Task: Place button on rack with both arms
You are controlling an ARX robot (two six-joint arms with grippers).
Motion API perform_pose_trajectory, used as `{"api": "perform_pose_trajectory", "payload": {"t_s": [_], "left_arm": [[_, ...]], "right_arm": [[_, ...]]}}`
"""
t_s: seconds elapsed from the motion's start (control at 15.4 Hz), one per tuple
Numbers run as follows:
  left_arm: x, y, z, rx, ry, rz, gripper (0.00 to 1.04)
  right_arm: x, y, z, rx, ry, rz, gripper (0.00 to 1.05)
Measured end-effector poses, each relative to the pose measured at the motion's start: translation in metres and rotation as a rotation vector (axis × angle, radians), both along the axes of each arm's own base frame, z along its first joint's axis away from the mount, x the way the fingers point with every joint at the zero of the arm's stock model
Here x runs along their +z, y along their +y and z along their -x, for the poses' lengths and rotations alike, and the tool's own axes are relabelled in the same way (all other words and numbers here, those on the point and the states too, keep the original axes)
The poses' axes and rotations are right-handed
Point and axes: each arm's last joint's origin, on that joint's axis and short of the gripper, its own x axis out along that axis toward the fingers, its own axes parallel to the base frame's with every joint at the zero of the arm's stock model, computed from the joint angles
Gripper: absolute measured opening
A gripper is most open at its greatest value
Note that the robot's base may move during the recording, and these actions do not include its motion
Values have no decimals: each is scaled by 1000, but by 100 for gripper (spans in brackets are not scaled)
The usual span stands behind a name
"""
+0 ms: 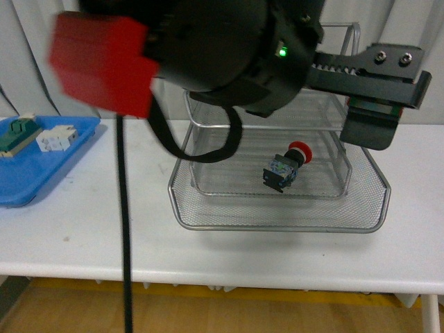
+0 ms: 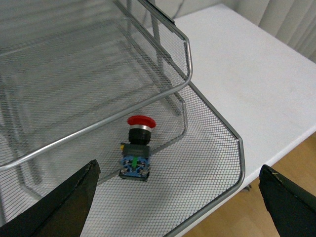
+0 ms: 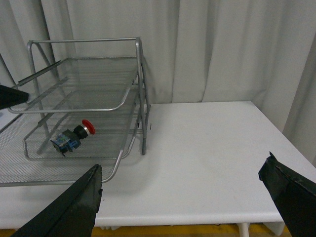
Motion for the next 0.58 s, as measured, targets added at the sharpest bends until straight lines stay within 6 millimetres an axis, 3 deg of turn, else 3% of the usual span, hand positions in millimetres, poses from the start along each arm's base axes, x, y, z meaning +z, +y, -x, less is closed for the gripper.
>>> {"api": "perform_pose_trajectory", "payload": {"t_s": [0.13, 0.26, 0.32, 0.39, 0.45, 0.58], "left_arm": [[7, 33, 24, 54, -64, 25, 98], [13, 69, 60, 104, -115, 30, 98], [20, 86, 75, 268, -297, 104, 89], [18, 116, 90, 451, -403, 142, 77], [6, 149, 105, 583, -437, 138, 65], [-17, 172, 125, 591, -415, 122, 39]], "right_arm": [[0, 0, 0, 0, 0, 0, 98], [0, 0, 0, 0, 1, 0, 98], [0, 0, 0, 0, 0, 0, 98], [0, 0, 0, 0, 0, 0, 98], [0, 0, 0, 0, 0, 0, 98], [0, 0, 0, 3, 0, 0, 98]]}}
